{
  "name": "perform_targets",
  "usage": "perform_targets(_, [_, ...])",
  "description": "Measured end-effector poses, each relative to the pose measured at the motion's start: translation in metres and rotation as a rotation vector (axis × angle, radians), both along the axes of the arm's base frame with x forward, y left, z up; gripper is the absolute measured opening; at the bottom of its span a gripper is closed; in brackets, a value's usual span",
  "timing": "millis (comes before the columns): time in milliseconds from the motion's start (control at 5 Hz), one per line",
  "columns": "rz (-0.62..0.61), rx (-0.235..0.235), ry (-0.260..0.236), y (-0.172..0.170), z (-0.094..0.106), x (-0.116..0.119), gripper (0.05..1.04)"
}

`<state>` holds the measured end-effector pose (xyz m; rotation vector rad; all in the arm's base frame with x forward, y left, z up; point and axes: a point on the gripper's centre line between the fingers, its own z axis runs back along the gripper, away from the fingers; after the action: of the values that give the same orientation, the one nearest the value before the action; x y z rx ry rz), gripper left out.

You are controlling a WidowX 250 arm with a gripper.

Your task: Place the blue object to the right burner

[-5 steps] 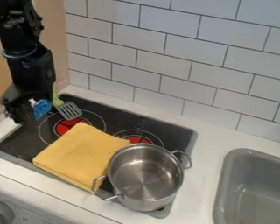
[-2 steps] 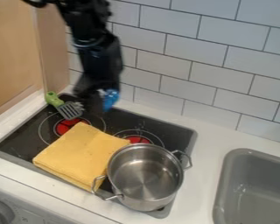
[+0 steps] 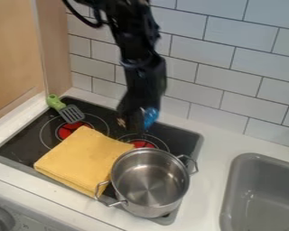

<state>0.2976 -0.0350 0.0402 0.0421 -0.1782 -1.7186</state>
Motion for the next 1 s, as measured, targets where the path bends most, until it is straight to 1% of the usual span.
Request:
perform_targets(200, [-0.009,0.007,0.028,-0.005,-0.015,0.012,0.725])
perform_targets(400, [-0.050,0.021,0.047,-0.015,-0.028,0.021,0.725])
perform_targets(600, [-0.081,0.029,0.082,-0.025,-0.038,0.021,0.787])
perform_targets(800, [-0.096,0.022,0.104,-0.028,-0.039,0.028,0.932])
perform_targets(1000, [-0.083,0.024,0.091,-0.027,-0.039,0.030,1.011])
